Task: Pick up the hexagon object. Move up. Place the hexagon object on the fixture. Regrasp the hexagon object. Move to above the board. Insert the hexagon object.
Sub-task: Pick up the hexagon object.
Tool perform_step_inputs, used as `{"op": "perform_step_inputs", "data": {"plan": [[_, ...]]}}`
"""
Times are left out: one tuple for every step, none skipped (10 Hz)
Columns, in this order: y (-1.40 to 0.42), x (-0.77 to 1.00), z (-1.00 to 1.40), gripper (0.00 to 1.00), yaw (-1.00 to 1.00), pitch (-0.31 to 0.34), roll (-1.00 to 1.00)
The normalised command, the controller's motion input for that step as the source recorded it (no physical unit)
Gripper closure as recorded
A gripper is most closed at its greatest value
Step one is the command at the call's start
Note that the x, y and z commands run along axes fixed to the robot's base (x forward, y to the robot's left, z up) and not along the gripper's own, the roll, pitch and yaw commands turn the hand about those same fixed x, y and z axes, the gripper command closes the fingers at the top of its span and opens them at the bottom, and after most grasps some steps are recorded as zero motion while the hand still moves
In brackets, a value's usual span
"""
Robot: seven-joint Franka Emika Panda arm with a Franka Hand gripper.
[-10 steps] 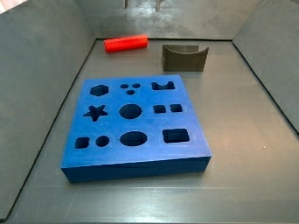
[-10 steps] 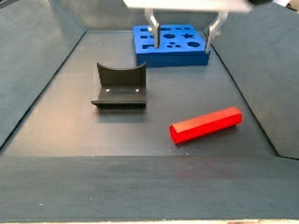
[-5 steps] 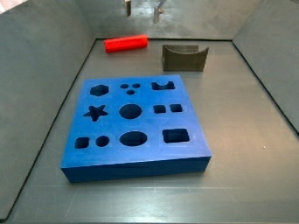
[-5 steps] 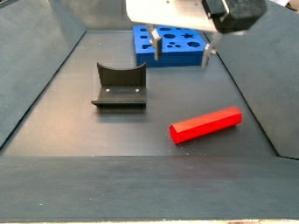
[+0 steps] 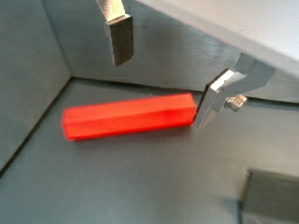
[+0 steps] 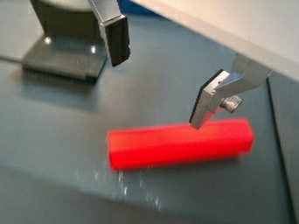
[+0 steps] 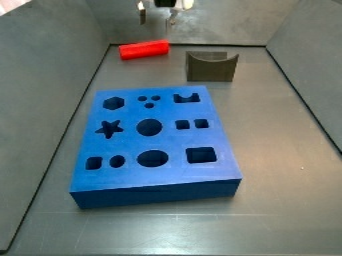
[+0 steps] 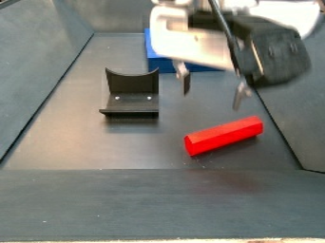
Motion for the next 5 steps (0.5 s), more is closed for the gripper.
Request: {"op": "perform_step_inputs", "data": {"plan": [[0.00,0.00,-0.16,0.00,0.00,0.000,0.00],[-0.08,-0.70,-0.68,0.00,-0.45,-0.033,0.00],[-0.04,-0.73,-0.76,0.00,-0.40,-0.101,0.00],[-0.10,-0.43,-0.22,0.00,-0.25,-0.091,0.05],[0.00,0.05,-0.20,0.00,0.00,-0.009,0.02]]}}
